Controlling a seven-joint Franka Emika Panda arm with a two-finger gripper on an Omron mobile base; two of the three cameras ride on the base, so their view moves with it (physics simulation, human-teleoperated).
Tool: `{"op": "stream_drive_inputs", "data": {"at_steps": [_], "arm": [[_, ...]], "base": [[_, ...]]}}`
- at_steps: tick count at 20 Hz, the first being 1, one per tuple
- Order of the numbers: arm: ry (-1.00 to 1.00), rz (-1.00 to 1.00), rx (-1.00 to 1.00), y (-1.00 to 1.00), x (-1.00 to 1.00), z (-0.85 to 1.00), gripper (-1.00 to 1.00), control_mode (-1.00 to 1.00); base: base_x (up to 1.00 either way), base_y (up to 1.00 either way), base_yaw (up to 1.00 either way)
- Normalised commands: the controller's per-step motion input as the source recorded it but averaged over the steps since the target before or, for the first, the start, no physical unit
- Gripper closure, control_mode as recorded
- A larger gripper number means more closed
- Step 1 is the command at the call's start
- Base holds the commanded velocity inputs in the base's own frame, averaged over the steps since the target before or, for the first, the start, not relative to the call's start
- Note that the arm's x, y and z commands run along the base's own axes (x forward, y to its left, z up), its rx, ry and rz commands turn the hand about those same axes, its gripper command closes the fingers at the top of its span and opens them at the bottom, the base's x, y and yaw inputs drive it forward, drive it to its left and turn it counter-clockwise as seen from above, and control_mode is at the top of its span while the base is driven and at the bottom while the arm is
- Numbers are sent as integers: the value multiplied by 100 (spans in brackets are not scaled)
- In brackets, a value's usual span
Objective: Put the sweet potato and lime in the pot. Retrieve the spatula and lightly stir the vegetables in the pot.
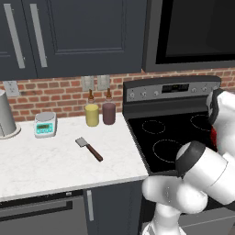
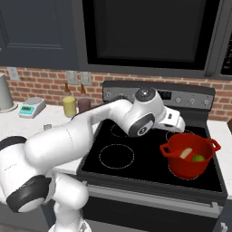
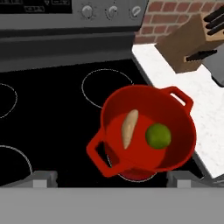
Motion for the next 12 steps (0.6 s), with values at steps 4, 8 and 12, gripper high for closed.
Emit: {"op": "stream_drive_inputs", "data": {"at_steps": [4,8,12], "arm": [[1,21,-18,100,-19,39,-100,-100],[3,22,-19,100,-17,32,-100,-100],[10,26,-19,100,-8,24,-100,-100]], "base": [[0,0,0],[0,0,0],[0,0,0]]}}
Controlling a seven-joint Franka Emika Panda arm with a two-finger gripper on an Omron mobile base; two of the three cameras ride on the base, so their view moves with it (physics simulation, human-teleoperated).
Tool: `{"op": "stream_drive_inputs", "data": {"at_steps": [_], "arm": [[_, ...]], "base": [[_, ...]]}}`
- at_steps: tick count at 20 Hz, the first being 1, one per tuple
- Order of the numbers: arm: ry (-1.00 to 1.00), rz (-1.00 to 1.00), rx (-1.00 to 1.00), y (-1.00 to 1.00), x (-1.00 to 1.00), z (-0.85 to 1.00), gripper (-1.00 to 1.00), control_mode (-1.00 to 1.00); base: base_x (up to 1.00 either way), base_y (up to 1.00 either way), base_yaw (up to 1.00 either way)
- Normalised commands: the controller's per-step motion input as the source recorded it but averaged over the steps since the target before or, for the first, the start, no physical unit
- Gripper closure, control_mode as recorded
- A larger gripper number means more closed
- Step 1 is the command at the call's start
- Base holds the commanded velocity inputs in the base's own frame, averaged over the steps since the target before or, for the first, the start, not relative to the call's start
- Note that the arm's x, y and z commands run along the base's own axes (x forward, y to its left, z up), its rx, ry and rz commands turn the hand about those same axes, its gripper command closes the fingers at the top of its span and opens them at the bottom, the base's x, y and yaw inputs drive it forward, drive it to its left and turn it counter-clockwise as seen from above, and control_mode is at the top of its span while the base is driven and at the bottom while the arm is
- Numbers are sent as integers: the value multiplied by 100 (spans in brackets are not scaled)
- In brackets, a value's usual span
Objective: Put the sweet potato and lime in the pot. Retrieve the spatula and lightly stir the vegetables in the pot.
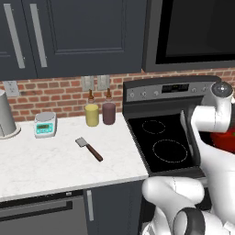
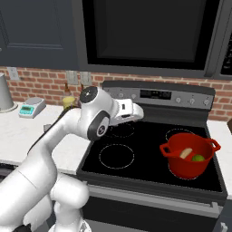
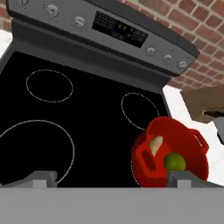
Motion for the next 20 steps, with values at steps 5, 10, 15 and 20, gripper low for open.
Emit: {"op": "stream_drive_inputs", "data": {"at_steps": [5,10,15,20], "arm": [[17,29,-19,100,-3,14,-100,-100],[14,34,-16,100,-5,6,-100,-100],[10,48,-14,97,0,0,-100,-100],[13,63,-9,75,1,0,-100,-100]], "base": [[0,0,0],[0,0,0],[0,0,0],[0,0,0]]}}
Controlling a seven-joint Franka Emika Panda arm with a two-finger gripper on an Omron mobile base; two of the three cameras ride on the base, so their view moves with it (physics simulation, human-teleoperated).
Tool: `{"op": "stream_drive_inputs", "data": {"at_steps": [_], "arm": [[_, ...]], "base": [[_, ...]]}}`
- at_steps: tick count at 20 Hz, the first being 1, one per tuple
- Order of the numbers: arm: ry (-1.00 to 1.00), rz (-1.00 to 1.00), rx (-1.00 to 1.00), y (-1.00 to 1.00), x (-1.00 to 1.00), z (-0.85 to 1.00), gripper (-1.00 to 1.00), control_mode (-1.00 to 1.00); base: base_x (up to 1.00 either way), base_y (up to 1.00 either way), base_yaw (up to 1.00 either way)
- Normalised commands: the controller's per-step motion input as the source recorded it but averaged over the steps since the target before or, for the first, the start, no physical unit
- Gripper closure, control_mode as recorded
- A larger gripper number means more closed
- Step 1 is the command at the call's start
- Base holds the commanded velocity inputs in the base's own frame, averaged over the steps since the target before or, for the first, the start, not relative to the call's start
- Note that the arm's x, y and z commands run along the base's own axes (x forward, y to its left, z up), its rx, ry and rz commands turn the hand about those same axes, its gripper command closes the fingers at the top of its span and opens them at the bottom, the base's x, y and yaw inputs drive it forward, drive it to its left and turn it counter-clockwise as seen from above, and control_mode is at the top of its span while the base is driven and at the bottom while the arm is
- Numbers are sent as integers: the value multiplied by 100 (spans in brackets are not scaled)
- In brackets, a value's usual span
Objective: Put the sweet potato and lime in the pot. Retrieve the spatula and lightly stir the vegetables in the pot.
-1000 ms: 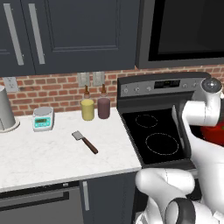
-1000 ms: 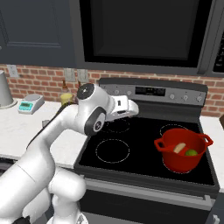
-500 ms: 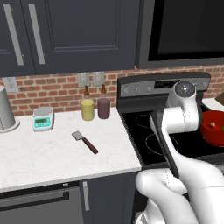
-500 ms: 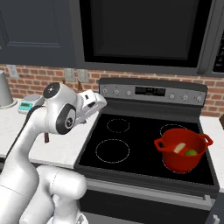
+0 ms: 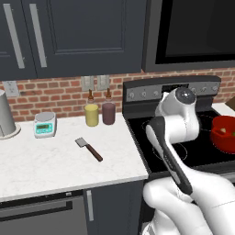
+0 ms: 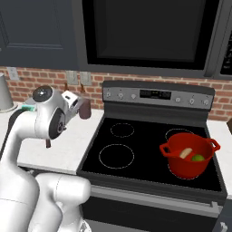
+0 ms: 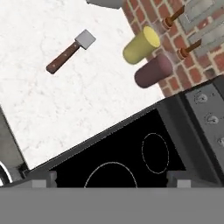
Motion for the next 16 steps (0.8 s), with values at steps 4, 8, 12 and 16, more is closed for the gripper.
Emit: {"op": "stream_drive_inputs", "data": {"at_steps": [4,8,12,16], "arm": [[9,70,-9,46,14,0,-100,-100],[7,68,-19,36,18,0,-100,-100],[3,64,-30,38,21,0,-100,-100],[0,61,-38,46,16,0,-100,-100]], "base": [[0,0,0],[0,0,0],[0,0,0],[0,0,0]]}}
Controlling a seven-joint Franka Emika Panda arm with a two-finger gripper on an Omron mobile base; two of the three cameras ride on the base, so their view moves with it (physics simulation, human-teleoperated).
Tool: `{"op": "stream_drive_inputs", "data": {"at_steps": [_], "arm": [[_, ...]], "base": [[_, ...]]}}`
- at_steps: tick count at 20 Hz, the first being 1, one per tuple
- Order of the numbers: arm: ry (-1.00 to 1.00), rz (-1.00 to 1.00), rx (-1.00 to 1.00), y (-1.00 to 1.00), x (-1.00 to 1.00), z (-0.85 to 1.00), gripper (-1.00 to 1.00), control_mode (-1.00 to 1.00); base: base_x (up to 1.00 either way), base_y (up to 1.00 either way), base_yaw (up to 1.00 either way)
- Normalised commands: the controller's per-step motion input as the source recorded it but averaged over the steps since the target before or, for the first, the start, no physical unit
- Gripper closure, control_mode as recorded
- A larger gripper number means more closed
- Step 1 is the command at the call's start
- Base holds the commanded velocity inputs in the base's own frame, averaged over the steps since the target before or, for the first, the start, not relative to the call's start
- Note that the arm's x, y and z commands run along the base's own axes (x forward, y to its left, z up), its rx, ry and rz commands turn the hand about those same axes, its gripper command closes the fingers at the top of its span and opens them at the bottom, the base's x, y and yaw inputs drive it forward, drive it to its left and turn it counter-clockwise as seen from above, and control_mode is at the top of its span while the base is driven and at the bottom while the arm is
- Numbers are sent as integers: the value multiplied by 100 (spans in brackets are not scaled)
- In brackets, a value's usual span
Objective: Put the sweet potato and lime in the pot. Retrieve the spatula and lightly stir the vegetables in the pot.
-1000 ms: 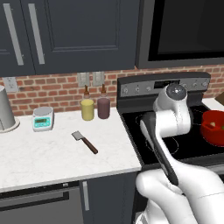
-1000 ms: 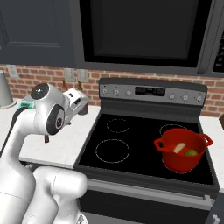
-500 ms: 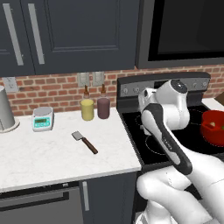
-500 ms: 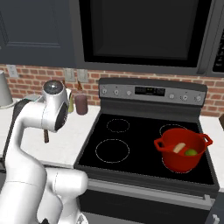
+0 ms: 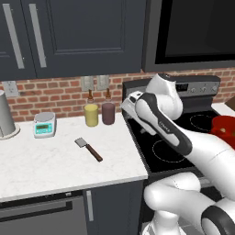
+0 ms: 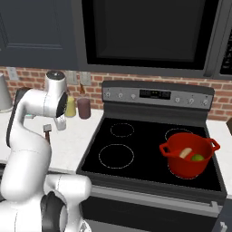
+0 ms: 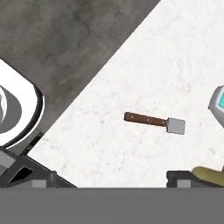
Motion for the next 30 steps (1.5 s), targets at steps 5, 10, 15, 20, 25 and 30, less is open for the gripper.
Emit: {"op": "stream_drive_inputs", "data": {"at_steps": [5,10,15,20,25,30], "arm": [[0,59,-43,52,1,-6,-100,-100],[0,55,-39,59,0,-23,-100,-100],[1,44,-25,44,-5,-38,-100,-100],[0,27,-9,7,-10,-51,-100,-100],[0,18,0,0,0,-60,-100,-100],[-2,16,3,0,0,-53,-100,-100]], "base": [[0,0,0],[0,0,0],[0,0,0],[0,0,0],[0,0,0],[0,0,0]]}}
